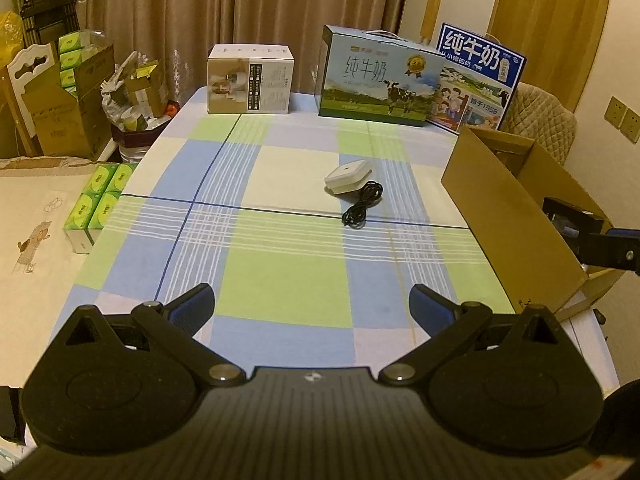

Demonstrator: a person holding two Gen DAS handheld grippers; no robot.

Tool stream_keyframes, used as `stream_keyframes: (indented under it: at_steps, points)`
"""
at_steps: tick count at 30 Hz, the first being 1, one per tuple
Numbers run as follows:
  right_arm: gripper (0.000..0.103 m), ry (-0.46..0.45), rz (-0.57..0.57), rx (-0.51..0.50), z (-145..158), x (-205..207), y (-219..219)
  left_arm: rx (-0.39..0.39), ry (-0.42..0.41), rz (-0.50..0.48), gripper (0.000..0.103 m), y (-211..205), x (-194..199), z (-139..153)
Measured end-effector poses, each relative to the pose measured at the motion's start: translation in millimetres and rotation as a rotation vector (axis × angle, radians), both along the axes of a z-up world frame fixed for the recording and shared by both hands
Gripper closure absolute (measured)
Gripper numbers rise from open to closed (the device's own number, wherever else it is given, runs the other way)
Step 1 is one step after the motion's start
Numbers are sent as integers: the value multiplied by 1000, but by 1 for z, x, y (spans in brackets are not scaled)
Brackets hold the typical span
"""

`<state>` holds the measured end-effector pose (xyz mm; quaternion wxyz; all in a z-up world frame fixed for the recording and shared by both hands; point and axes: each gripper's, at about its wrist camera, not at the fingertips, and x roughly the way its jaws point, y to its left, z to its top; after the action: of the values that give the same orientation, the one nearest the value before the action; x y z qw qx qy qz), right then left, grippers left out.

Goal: Organize objects
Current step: 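Move both tools back toward the white night-light and black cable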

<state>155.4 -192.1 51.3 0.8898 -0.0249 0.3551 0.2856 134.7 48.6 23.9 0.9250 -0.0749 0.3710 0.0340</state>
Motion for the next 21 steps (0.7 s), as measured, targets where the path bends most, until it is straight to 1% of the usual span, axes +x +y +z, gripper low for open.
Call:
stream_keyframes:
  at_steps: [11, 16, 21]
  points:
    - [14, 17, 10, 8, -15, 25, 26, 7, 16, 5, 1, 10, 21, -8]
    - [14, 16, 6, 22, -31, 51, 45, 22, 10, 47, 1, 30, 51, -9]
    - [14, 49, -20, 33, -62, 91, 69, 33, -9, 76, 1, 46, 90, -15]
